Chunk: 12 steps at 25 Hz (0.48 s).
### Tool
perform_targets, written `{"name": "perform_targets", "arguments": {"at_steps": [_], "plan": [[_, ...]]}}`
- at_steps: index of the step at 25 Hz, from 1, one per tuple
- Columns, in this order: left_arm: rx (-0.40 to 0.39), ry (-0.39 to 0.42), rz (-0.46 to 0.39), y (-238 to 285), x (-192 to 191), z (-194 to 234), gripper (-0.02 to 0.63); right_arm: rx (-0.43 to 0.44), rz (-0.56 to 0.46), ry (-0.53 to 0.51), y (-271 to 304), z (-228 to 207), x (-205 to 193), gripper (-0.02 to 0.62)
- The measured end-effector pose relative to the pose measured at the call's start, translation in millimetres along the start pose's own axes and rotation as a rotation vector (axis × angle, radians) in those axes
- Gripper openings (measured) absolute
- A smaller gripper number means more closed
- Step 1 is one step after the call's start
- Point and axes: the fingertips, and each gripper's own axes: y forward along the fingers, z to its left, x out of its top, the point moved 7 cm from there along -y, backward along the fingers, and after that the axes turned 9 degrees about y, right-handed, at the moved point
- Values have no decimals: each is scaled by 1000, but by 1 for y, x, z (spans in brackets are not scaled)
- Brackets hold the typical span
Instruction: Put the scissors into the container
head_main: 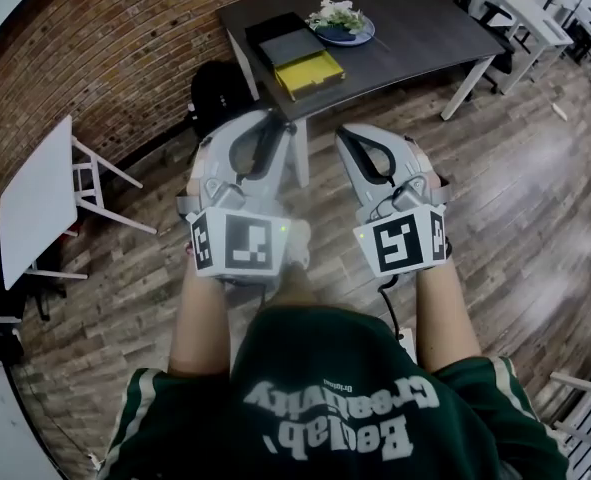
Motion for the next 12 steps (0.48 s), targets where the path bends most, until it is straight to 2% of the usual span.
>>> {"name": "perform_targets", "arguments": {"at_steps": [12], "plan": [[-18, -34, -4, 64, -37, 26, 75, 17, 26, 0, 66, -31, -18, 6]]}}
